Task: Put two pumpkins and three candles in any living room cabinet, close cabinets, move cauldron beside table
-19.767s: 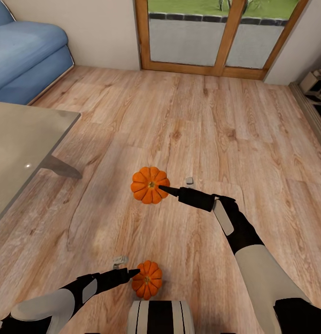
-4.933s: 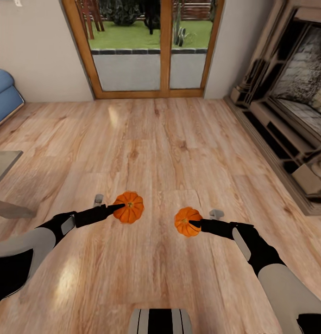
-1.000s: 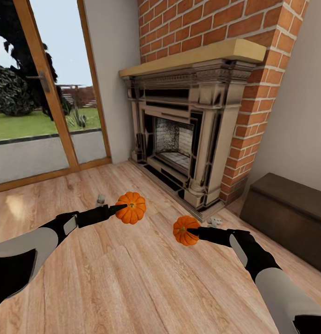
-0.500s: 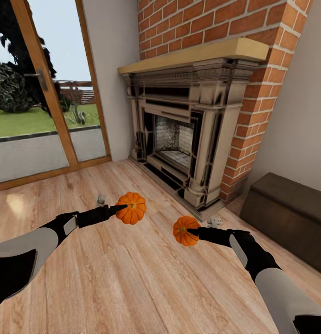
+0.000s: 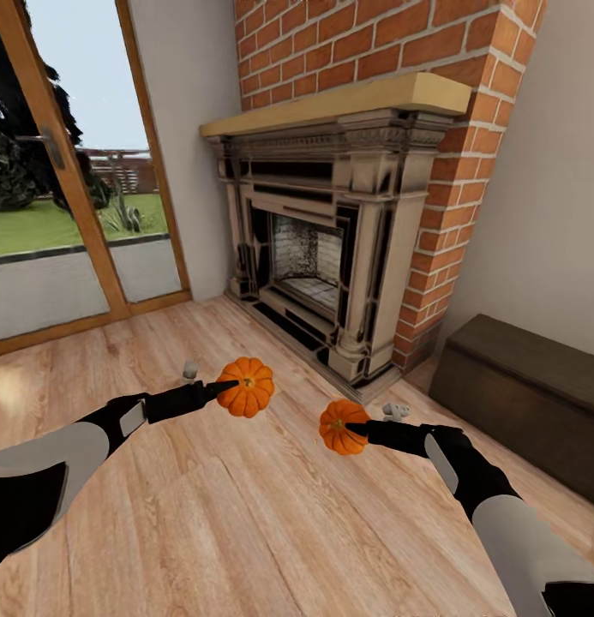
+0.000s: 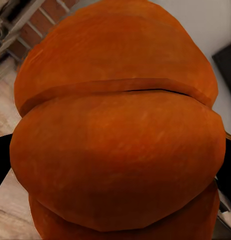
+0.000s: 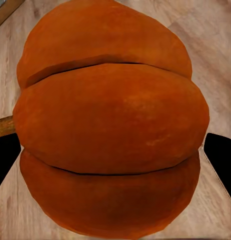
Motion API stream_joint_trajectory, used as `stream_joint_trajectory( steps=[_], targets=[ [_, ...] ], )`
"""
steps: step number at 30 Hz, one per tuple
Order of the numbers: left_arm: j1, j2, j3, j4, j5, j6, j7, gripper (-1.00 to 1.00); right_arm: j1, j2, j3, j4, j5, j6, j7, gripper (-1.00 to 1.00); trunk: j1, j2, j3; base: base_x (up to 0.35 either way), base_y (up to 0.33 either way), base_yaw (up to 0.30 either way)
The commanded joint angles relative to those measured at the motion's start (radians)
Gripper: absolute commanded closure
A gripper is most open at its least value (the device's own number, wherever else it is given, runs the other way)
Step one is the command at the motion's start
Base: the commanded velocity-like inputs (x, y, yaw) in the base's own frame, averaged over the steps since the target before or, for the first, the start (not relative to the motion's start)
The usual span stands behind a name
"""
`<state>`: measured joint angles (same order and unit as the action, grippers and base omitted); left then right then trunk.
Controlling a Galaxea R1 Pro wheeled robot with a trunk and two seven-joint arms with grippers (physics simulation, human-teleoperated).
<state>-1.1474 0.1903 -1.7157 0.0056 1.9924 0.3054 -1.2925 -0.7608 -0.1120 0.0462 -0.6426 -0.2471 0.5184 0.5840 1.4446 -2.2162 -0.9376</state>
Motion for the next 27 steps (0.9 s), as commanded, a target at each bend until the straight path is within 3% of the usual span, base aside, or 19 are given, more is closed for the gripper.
stream_joint_trajectory(
  steps=[1,14,27],
  targets=[
    [0.0,0.0,0.004,0.0,0.0,0.0,-0.001,1.0,0.0,0.0,0.0,0.0,-0.001,0.0,0.0,1.0,0.0,0.0,0.001,0.0,0.0,-0.251],
    [0.0,0.0,0.004,-0.001,0.0,0.0,0.001,1.0,0.0,0.0,0.0,-0.002,0.0,0.001,0.0,1.0,0.0,0.0,0.004,0.0,0.0,-0.088],
    [0.0,0.0,0.004,-0.002,-0.001,0.0,0.001,1.0,0.0,0.0,0.0,0.0,-0.004,0.002,0.0,1.0,0.0,0.0,0.004,0.0,0.0,-0.264]
  ],
)
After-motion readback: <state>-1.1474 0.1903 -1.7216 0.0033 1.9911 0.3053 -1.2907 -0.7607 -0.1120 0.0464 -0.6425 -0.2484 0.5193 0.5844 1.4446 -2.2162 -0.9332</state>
